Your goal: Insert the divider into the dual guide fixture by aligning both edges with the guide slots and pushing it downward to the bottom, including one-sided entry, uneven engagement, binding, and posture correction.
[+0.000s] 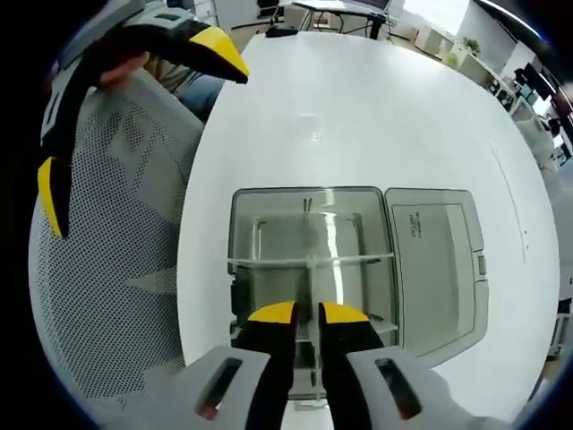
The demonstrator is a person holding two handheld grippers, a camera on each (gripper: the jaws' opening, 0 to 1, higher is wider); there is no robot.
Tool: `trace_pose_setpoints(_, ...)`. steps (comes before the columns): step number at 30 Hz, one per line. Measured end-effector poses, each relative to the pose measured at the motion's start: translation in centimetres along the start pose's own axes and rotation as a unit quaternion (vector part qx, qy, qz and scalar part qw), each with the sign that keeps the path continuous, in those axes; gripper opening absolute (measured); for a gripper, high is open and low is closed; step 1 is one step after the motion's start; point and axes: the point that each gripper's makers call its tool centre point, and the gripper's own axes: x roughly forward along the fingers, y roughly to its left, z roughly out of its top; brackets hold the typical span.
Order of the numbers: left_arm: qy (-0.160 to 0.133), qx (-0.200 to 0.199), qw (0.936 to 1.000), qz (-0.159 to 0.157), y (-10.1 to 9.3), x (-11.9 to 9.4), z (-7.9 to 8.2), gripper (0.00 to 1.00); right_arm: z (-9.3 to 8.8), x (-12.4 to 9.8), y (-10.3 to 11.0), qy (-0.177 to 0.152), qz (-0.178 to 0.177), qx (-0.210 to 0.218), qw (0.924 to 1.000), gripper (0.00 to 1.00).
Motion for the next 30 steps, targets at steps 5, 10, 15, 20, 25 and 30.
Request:
trace_pose_setpoints(5, 0.010, 0.004, 0.9999, 0.004, 0.3, -0.1, -0.2, 0.86, 0.2, -0.4, -0.2, -0.010, -0.012, 0.020, 0.9997, 0.09)
trace_pose_setpoints(10, 0.014, -0.009, 0.9998, 0.006, 0.7, 0.0, -0.3, 0.85, 0.3, -0.8, -0.2, -0.021, -0.026, 0.027, 0.9991, 0.14)
trace_pose_setpoints(15, 0.016, -0.012, 0.9998, 0.007, 0.7, -0.3, -0.3, 0.85, 0.4, -1.6, -0.1, -0.038, -0.036, 0.041, 0.9978, 0.14)
trace_pose_setpoints(20, 0.031, -0.012, 0.9993, 0.019, 1.4, -0.5, -1.0, 0.84, 0.5, -2.5, 0.1, -0.053, -0.048, 0.054, 0.9960, 0.15)
trace_pose_setpoints(25, 0.038, -0.022, 0.9986, 0.028, 1.9, -0.7, -1.4, 0.84, 1.3, -3.4, 0.5, -0.089, -0.050, 0.079, 0.9916, 0.17)
trace_pose_setpoints(30, 0.046, -0.021, 0.9981, 0.035, 2.4, -0.9, -1.6, 0.85, 1.1, -3.9, 0.6, -0.097, -0.069, 0.084, 0.9893, 0.20)
